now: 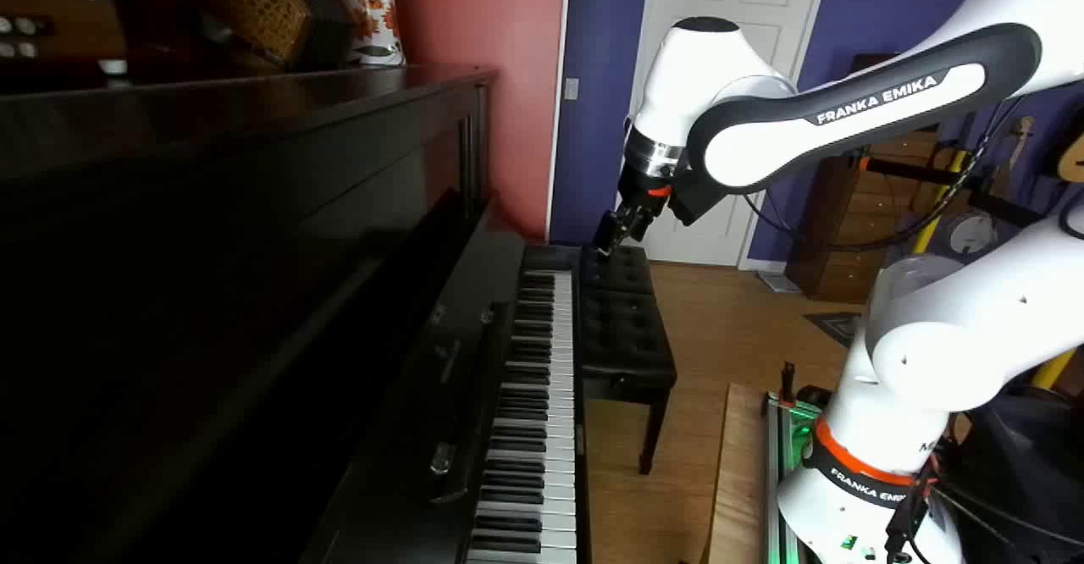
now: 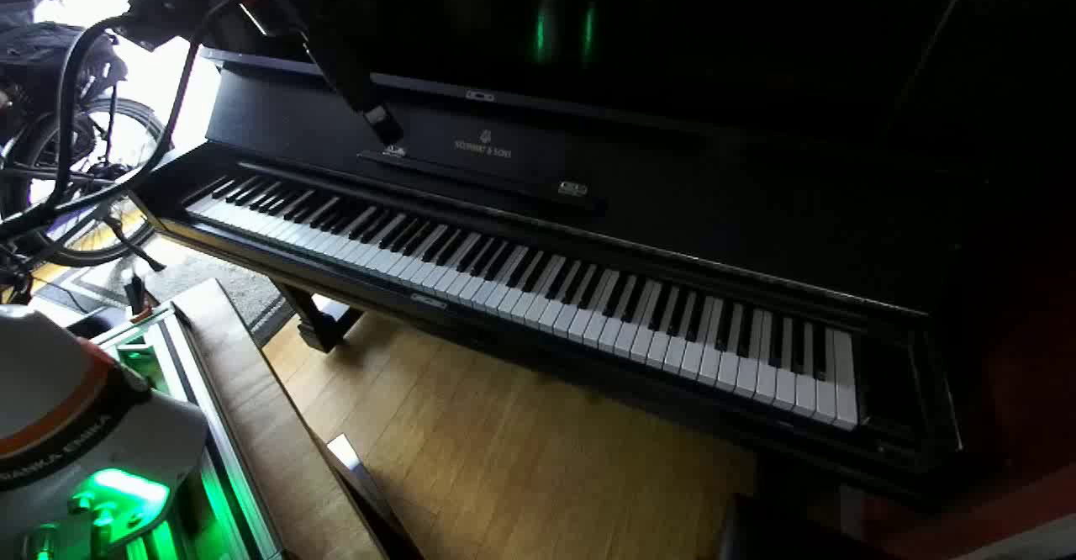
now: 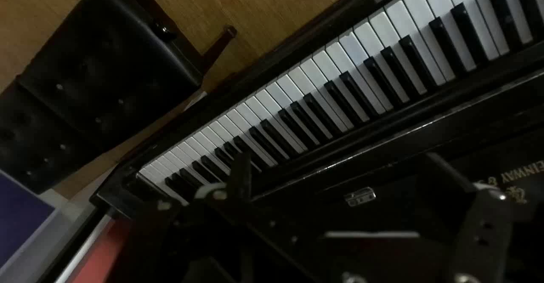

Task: Press one white key on the piano.

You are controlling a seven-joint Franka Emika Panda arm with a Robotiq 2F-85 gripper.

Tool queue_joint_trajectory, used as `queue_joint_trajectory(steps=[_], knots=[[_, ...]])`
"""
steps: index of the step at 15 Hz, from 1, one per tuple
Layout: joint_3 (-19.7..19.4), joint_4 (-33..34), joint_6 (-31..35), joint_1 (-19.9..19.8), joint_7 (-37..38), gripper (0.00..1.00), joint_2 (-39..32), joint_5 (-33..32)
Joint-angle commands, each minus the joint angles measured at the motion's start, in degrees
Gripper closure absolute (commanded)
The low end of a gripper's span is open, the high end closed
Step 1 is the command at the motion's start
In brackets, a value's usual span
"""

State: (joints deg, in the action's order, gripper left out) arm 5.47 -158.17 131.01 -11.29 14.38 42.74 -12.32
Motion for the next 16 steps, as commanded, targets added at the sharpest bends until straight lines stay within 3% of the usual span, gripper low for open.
queue_joint_trajectory(steps=[1,6,11,14,16], knots=[[-0.3,-0.4,-0.2,0.3,0.2,0.0,-0.1,-0.3],[-0.5,-1.0,0.4,0.9,-1.0,0.0,-1.7,-0.3],[-3.0,-0.7,7.2,8.3,-11.2,0.0,-13.0,3.1],[-5.3,-0.8,12.7,11.4,-18.4,0.0,-21.0,4.7],[-6.1,-0.6,13.0,12.4,-23.0,0.0,-25.9,5.2]])
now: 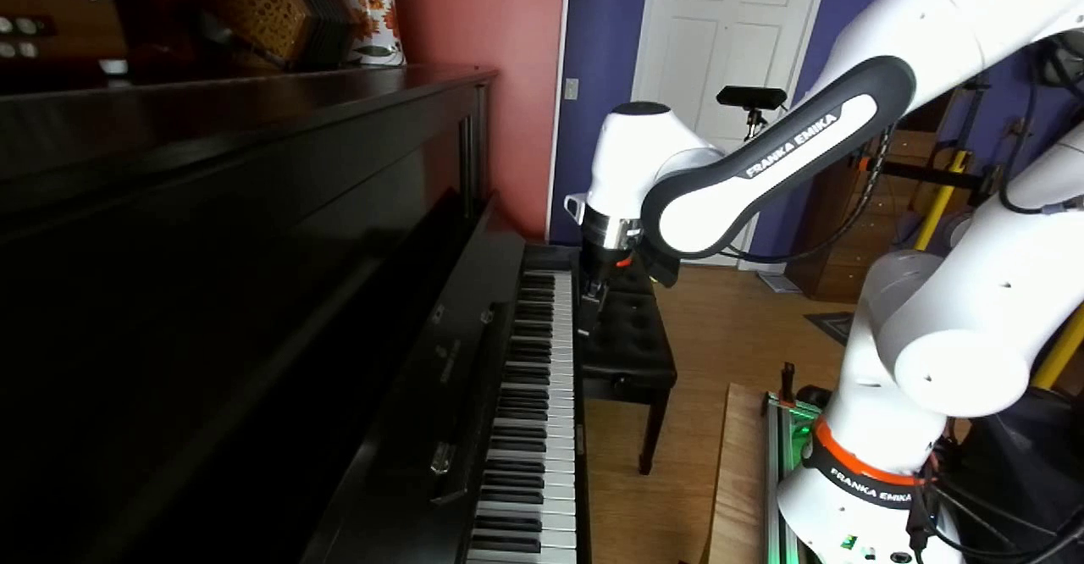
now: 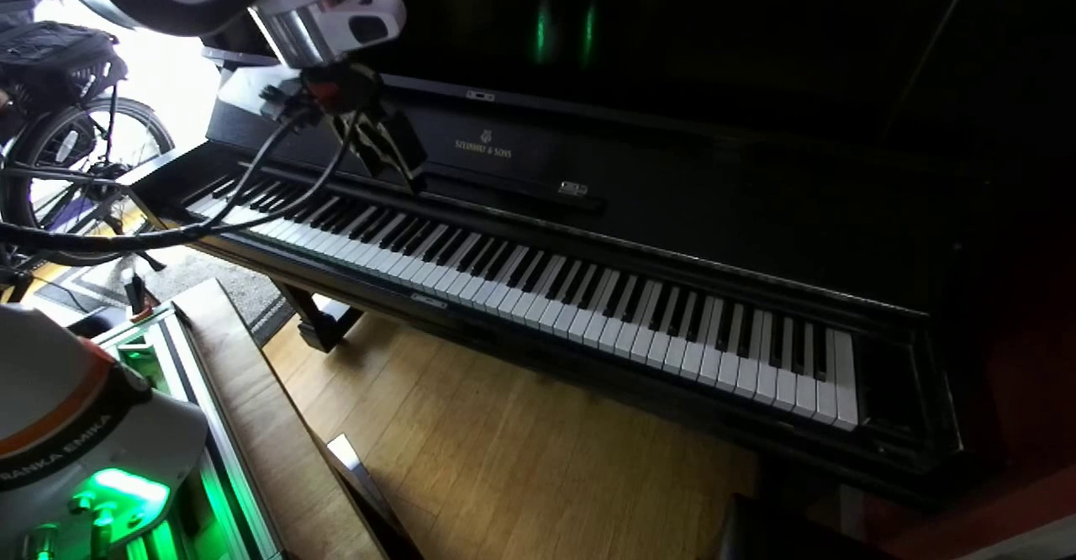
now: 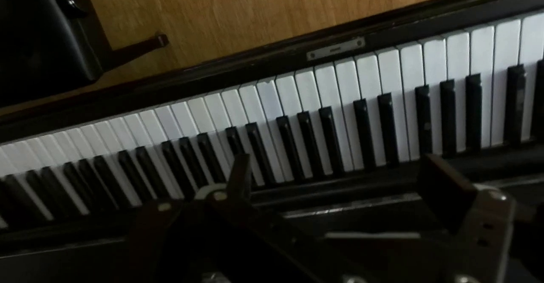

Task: Press one white key on the piano.

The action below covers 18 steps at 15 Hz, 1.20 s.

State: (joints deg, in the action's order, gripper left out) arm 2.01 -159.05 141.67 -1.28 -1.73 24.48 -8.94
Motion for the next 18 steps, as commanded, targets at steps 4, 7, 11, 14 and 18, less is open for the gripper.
queue_joint_trajectory(steps=[4,7,11,14,18], knots=[[-2.4,0.5,1.0,2.4,-10.3,0.0,-9.7,1.9],[-2.7,1.6,1.0,2.5,-13.3,0.0,-13.8,2.1],[-2.8,1.9,1.0,2.6,-13.5,0.0,-14.2,2.1],[-4.8,2.7,4.4,4.0,-22.7,0.0,-18.2,7.7],[-5.8,4.4,8.4,3.4,-32.3,0.0,-23.2,11.9]])
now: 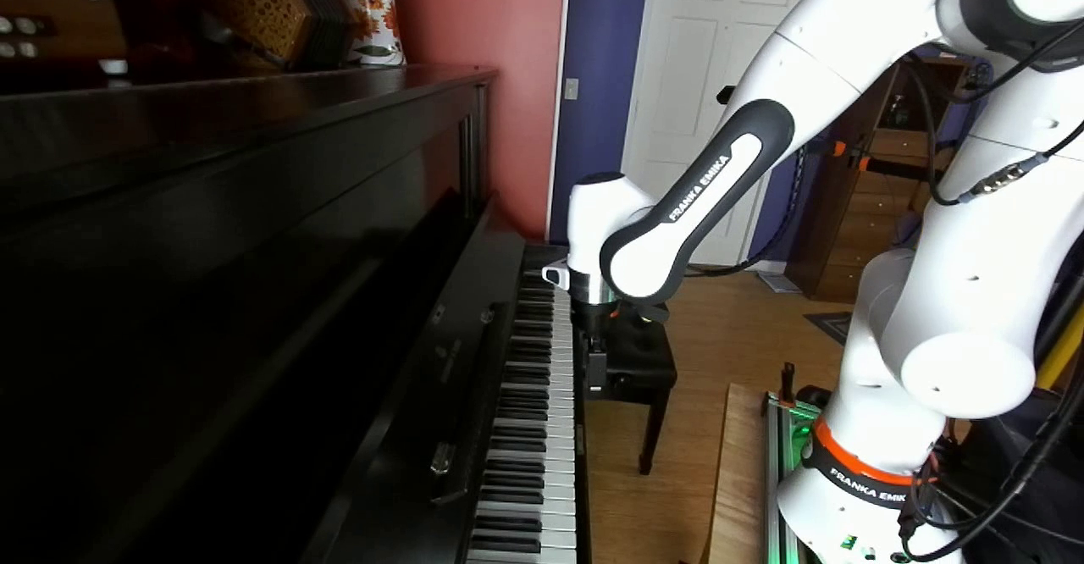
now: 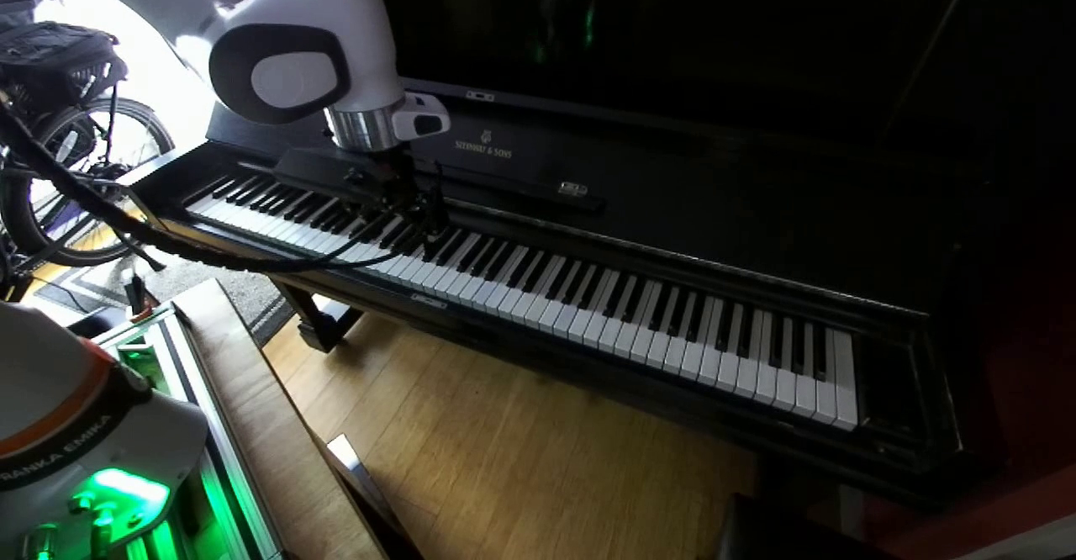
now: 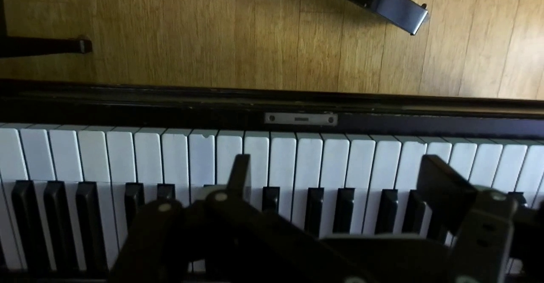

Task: Press one white key on the piano.

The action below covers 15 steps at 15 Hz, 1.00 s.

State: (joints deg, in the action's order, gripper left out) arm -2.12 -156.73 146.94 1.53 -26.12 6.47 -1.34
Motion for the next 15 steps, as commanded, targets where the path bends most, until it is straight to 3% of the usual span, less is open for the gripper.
queue_joint_trajectory(steps=[1,3,4,6,14,15], knots=[[-1.7,2.7,3.7,0.2,-10.1,0.0,-6.6,5.4],[-1.5,3.9,4.9,-0.7,-13.8,0.0,-9.4,8.1],[-1.1,4.5,5.6,-1.2,-15.7,0.22,-10.5,9.7],[-0.3,5.6,7.0,-2.5,-18.2,0.32,-12.8,11.4],[4.0,8.4,13.4,-8.6,-23.3,0.96,-19.5,15.4],[4.5,8.6,14.1,-9.3,-23.4,0.99,-20.1,15.4]])
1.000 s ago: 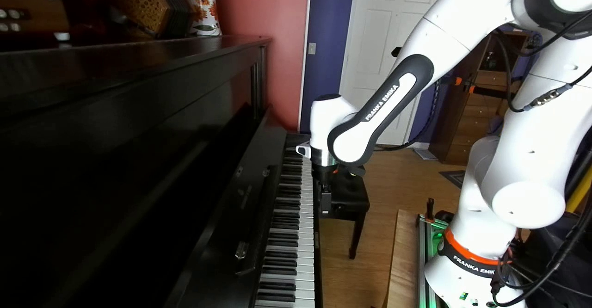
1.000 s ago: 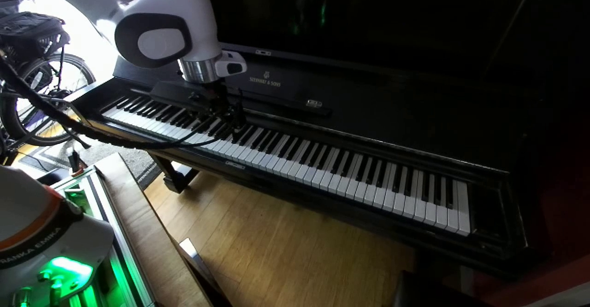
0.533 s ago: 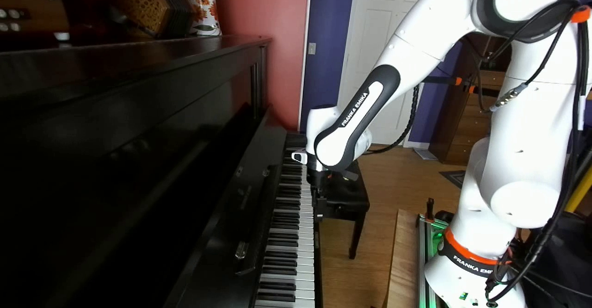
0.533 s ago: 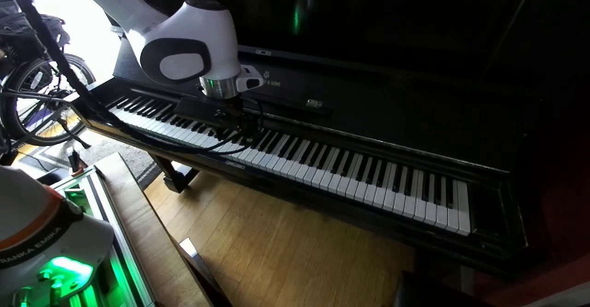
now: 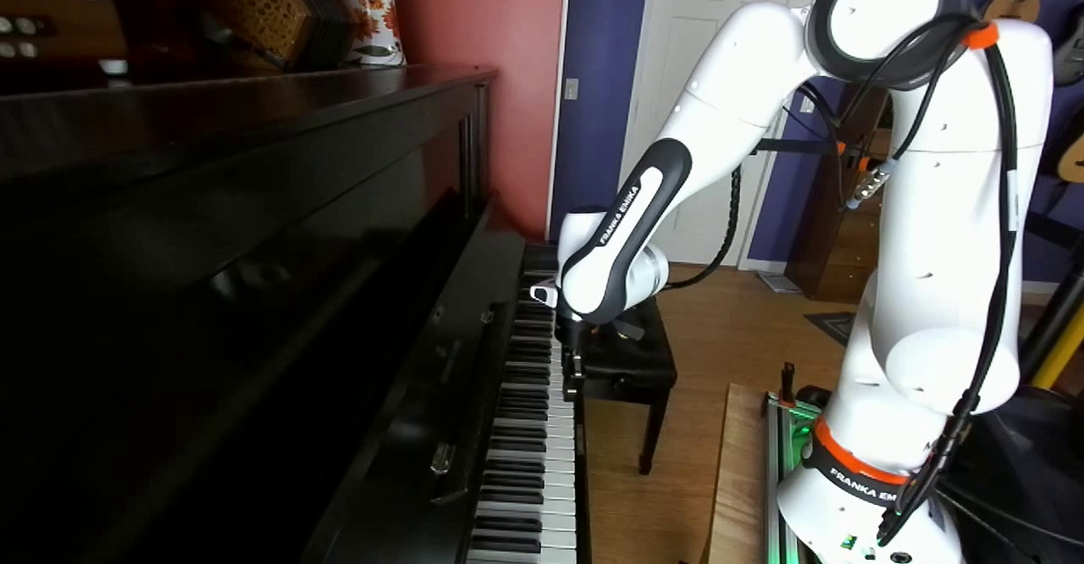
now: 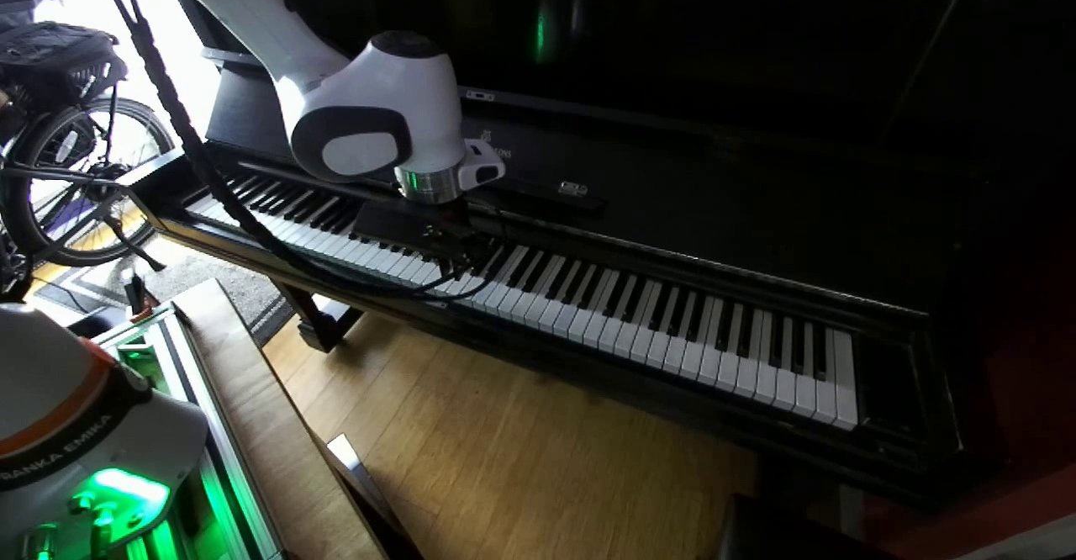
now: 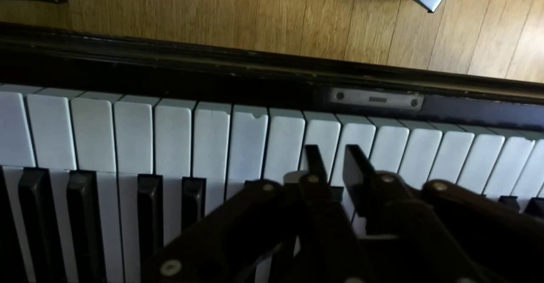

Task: Press one white key on the piano.

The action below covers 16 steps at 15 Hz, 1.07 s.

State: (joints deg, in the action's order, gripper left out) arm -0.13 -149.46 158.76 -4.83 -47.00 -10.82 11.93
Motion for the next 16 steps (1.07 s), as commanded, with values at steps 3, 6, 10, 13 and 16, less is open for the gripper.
queue_joint_trajectory(steps=[3,6,10,13,16], knots=[[4.5,2.0,3.9,-5.2,-3.0,1.0,-4.2,2.5],[6.4,2.3,5.3,-7.3,-3.3,1.0,-5.4,2.7],[8.3,2.6,6.3,-9.4,-3.1,1.0,-6.7,2.1],[9.1,2.8,6.8,-10.5,-2.8,1.0,-7.5,1.4],[9.4,2.9,7.0,-11.3,-2.6,1.0,-7.9,0.9]])
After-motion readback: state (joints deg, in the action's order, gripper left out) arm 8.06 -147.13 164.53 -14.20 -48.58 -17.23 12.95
